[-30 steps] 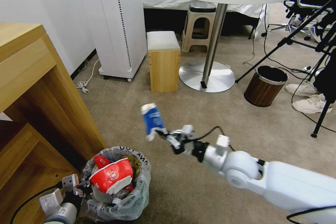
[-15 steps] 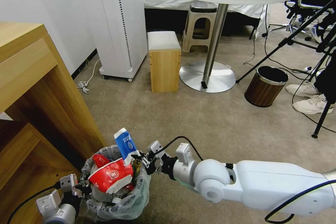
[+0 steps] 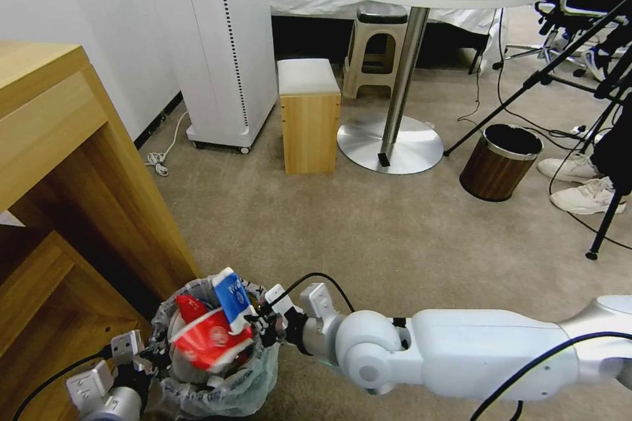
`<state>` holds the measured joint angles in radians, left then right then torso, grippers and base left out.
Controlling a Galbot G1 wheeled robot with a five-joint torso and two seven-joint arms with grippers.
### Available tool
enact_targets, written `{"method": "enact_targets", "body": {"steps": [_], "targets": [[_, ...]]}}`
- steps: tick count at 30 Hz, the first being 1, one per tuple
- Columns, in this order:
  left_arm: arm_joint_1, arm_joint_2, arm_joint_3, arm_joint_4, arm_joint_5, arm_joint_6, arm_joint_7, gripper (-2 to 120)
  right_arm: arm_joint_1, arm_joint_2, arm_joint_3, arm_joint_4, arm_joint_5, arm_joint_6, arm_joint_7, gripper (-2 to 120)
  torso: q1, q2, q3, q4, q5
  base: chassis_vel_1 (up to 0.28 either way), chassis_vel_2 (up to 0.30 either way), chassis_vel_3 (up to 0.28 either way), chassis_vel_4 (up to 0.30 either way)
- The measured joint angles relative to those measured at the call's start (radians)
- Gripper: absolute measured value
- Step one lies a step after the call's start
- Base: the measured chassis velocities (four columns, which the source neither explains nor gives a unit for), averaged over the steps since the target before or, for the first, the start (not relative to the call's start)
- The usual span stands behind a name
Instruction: Pick up the trash bin and place the garbage on the floor into it.
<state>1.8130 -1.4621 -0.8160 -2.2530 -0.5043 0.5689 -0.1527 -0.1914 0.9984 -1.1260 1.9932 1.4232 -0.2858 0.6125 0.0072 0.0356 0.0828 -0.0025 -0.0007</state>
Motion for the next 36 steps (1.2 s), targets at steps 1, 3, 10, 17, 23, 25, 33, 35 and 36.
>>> {"method": "enact_targets", "body": {"steps": [1,3,10,17,23,25,33,35,36], "targets": [[0.0,0.0,0.0,0.003,0.0,0.0,0.0,1,-0.005,0.012,0.005,-0.004,0.023,-0.011,0.026,0,0.0,0.0,0.0,0.0001,0.0,0.0,0.0,0.0,0.0],[0.001,-0.001,-0.001,0.006,0.001,-0.002,0.0,1,-0.011,0.027,0.012,-0.014,0.035,-0.022,0.042,0,0.0,0.0,0.0,0.0001,-0.0001,0.0,0.0,0.0,0.0],[0.002,-0.003,0.003,0.02,0.01,-0.01,0.005,1,-0.015,0.102,0.042,-0.059,0.056,-0.042,0.069,0,0.0,0.0,0.0,0.0002,0.0,0.0,0.0,0.0,0.0],[-0.016,0.002,0.004,0.026,0.005,-0.008,0.007,1,0.002,0.136,0.043,-0.03,0.081,-0.074,0.094,0,0.0,0.0,0.0,0.0,-0.0001,0.0,0.0,0.0,0.0],[-0.022,0.0,0.007,0.033,0.005,-0.006,0.006,1,-0.008,0.168,0.034,-0.021,0.109,-0.105,0.145,0,0.0,0.0,0.0,0.0001,-0.0001,0.0,0.0,0.0,0.0],[-0.023,0.0,0.007,0.034,0.005,-0.006,0.006,1,-0.012,0.176,0.034,-0.021,0.123,-0.111,0.162,0,0.0,0.0,0.0,0.0,0.0,0.0,0.0,0.0,0.0],[-0.013,0.005,0.004,0.035,0.002,-0.008,0.006,1,-0.048,0.195,0.052,-0.058,0.157,-0.141,0.227,0,0.0,0.0,0.0,0.0,0.0001,0.0,0.0,0.0,0.0],[-0.011,0.006,0.003,0.035,0.002,-0.008,0.006,1,-0.053,0.196,0.056,-0.065,0.157,-0.142,0.229,0,0.0,0.0,0.0,0.0,0.0001,0.0,0.0,0.0,0.0],[-0.009,0.006,0.003,0.036,0.002,-0.009,0.007,1,-0.058,0.199,0.059,-0.071,0.157,-0.144,0.231,0,0.0,0.0,0.0,0.0001,0.0001,0.0,0.0,0.0,0.0]]}}
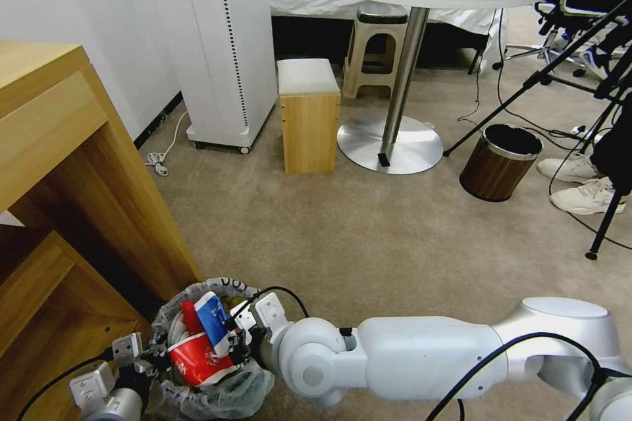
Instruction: Pick up the trash bin and place the garbage on the floor into it.
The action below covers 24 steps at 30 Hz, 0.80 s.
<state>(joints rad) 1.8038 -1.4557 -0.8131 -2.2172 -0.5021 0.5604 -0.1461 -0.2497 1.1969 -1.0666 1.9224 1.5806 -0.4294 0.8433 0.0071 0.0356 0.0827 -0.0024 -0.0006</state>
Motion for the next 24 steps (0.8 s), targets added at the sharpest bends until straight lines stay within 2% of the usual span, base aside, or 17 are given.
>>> {"method": "enact_targets", "body": {"steps": [9,11,12,13,14,16,18,21,22,24], "targets": [[0.009,0.001,0.0,-0.001,0.006,-0.006,0.001,1,-0.021,0.017,0.019,-0.021,-0.007,-0.014,-0.004,0,0.0,0.0,0.0,0.0,0.0,0.0,0.0,0.0,0.0],[0.008,0.003,-0.001,-0.001,0.005,-0.006,0.001,1,-0.016,0.011,0.021,-0.007,-0.017,-0.013,-0.016,6,0.0,0.0,0.0,0.0,0.0,0.0,0.0,0.0,0.0],[0.007,0.003,-0.001,-0.002,0.005,-0.006,0.001,1,-0.015,0.006,0.022,0.001,-0.023,-0.011,-0.019,13,0.0,0.0,0.0,0.0,0.0,0.0,0.0,0.0,0.0],[0.007,0.002,0.0,-0.001,0.006,-0.006,0.0,1,-0.018,-0.011,0.027,0.024,-0.039,-0.011,-0.027,25,0.0,0.0,0.0,0.0,0.0,0.0,0.0,0.0,0.0],[0.007,0.002,0.0,-0.001,0.006,-0.006,0.0,1,-0.018,-0.011,0.027,0.024,-0.039,-0.011,-0.027,25,0.0,0.0,0.0,0.0,0.0,0.0,0.0,0.0,0.0],[0.008,0.0,0.0,-0.001,0.006,-0.005,0.0,1,-0.029,-0.029,0.032,0.043,-0.045,-0.009,-0.025,39,0.0,0.0,0.0,0.0,0.0,0.0,0.0,0.0,0.0],[0.008,0.0,0.0,-0.002,0.007,-0.005,0.0,1,-0.031,-0.033,0.033,0.047,-0.047,-0.009,-0.024,40,0.0,0.0,0.0,0.0,0.0,0.0,0.0,0.0,0.0],[0.012,-0.002,0.001,-0.006,0.012,-0.004,-0.001,1,-0.047,-0.052,0.04,0.066,-0.054,-0.011,-0.014,57,0.0,0.0,0.0,0.0,0.0001,0.0,0.0,0.0,0.0],[0.012,-0.002,0.001,-0.006,0.012,-0.004,-0.001,1,-0.047,-0.052,0.04,0.066,-0.054,-0.011,-0.014,57,0.0,0.0,0.0,0.0,0.0001,0.0,0.0,0.0,0.0],[0.015,-0.004,0.003,-0.008,0.014,-0.004,0.0,1,-0.054,-0.062,0.043,0.077,-0.062,-0.011,-0.011,65,0.0,0.0,0.0,-0.0001,0.0001,0.0,0.0,0.0,0.0]]}}
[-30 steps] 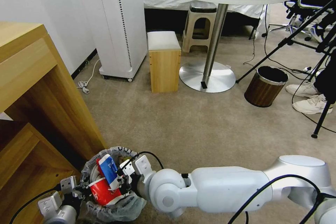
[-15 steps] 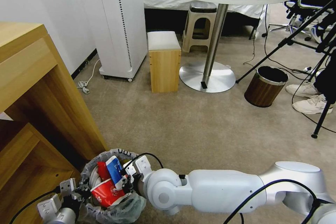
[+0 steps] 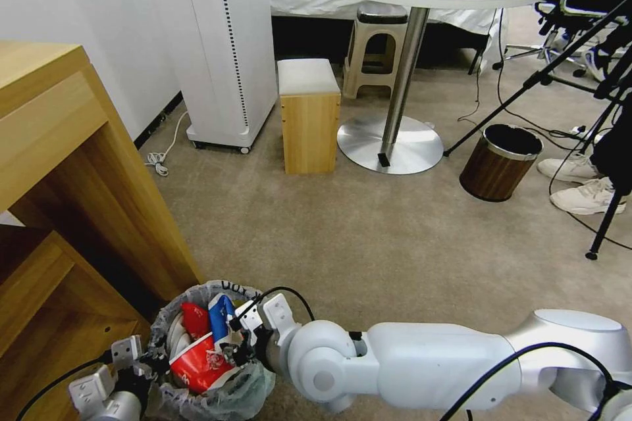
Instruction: Pick up the trash bin and place the garbage on the floor into it.
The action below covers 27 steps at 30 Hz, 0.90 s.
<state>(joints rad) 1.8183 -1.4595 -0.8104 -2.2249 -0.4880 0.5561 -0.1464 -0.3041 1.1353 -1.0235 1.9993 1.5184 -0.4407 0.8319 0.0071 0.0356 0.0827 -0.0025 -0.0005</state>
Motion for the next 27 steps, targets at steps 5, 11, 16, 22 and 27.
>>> {"method": "enact_targets", "body": {"steps": [5,11,16,22,27], "targets": [[0.006,-0.004,0.001,-0.001,0.008,0.0,0.001,1,-0.012,-0.031,0.043,0.044,-0.029,0.007,-0.012,87,0.0,0.0,0.0,0.0001,0.0,0.0,0.0,0.0,0.0],[0.007,-0.005,-0.002,0.0,0.01,0.0,0.003,1,-0.012,-0.071,0.112,0.065,-0.113,0.082,-0.117,99,0.0,0.0,0.0,0.0,0.0,0.0,0.0,0.0,0.0],[0.003,-0.005,-0.005,0.009,0.01,0.0,0.003,1,-0.045,-0.107,0.269,0.09,-0.241,0.244,-0.279,100,0.0,0.0,0.0,0.0003,0.0001,0.0,0.0,0.0,0.0],[0.004,-0.002,-0.008,0.003,0.007,0.003,-0.001,1,-0.112,-0.173,0.481,0.1,-0.37,0.342,-0.352,100,0.0,0.0,0.0,0.0,0.0,0.0,0.0,0.0,0.0],[0.018,0.005,-0.018,-0.036,-0.035,0.038,-0.043,1,-0.184,-0.264,0.705,0.135,-0.422,0.395,-0.4,100,0.0,0.0,0.0,0.0002,0.0002,0.0,0.0,0.0,0.0]]}}
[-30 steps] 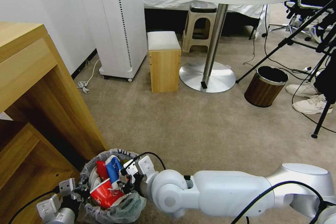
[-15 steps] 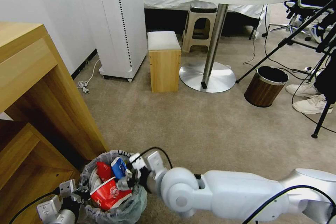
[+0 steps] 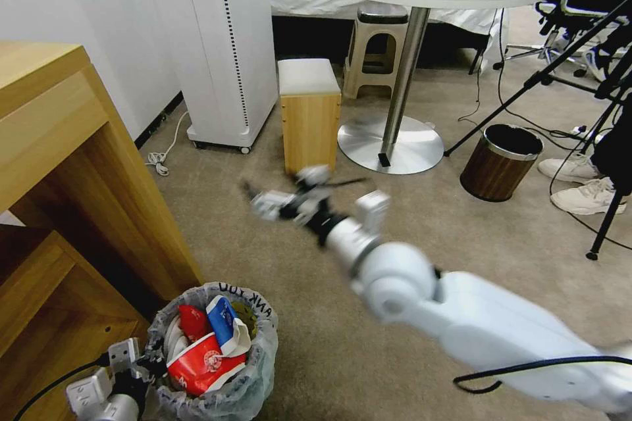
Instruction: Pick up the trash bin and place the garbage on the floor into it.
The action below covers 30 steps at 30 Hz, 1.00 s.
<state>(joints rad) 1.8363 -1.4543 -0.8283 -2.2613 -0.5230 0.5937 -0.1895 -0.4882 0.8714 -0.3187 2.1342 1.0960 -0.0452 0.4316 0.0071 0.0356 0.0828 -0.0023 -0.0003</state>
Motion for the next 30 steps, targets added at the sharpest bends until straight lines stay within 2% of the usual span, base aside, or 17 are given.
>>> {"method": "enact_targets", "body": {"steps": [1,4,5,9,12,20,30], "targets": [[-0.007,0.012,-0.003,-0.008,-0.025,0.013,-0.016,1,-0.017,-0.022,0.05,0.015,0.008,0.002,0.002,100,0.0,0.0,0.0,0.0,-0.0003,0.0,0.0,0.0,0.0],[-0.008,0.032,-0.007,-0.02,-0.068,0.033,-0.041,1,-0.041,-0.048,0.103,0.024,0.01,0.006,0.003,100,0.0,0.0,0.0,-0.0005,-0.0003,0.0,0.0,0.0,0.0],[-0.003,0.057,-0.013,-0.028,-0.119,0.05,-0.064,1,-0.065,-0.067,0.152,0.03,0.011,0.01,0.006,100,0.0,0.0,0.0,-0.0003,0.0001,0.0,0.0,0.0,0.0],[-0.002,0.092,-0.017,-0.03,-0.186,0.071,-0.097,1,-0.101,-0.086,0.22,0.042,0.015,0.011,0.009,100,0.0,0.0,0.0,-0.0001,-0.0003,0.0,0.0,0.0,0.0],[-0.011,0.141,-0.023,-0.02,-0.273,0.091,-0.14,1,-0.175,-0.111,0.319,0.068,0.016,0.009,0.011,100,0.0,0.0,0.0,-0.0004,0.0001,0.0,0.0,0.0,0.0],[-0.029,0.181,-0.015,0.043,-0.371,0.104,-0.188,1,-0.269,-0.115,0.389,0.086,-0.011,0.003,0.021,100,0.0,0.0,0.0,0.0001,-0.0001,0.0,0.0,0.0,0.0],[-0.056,0.205,-0.002,0.086,-0.428,0.109,-0.231,1,-0.326,-0.105,0.427,0.094,-0.03,-0.01,0.027,100,0.0,0.0,0.0,0.0001,0.0004,0.0,0.0,0.0,0.0]]}}
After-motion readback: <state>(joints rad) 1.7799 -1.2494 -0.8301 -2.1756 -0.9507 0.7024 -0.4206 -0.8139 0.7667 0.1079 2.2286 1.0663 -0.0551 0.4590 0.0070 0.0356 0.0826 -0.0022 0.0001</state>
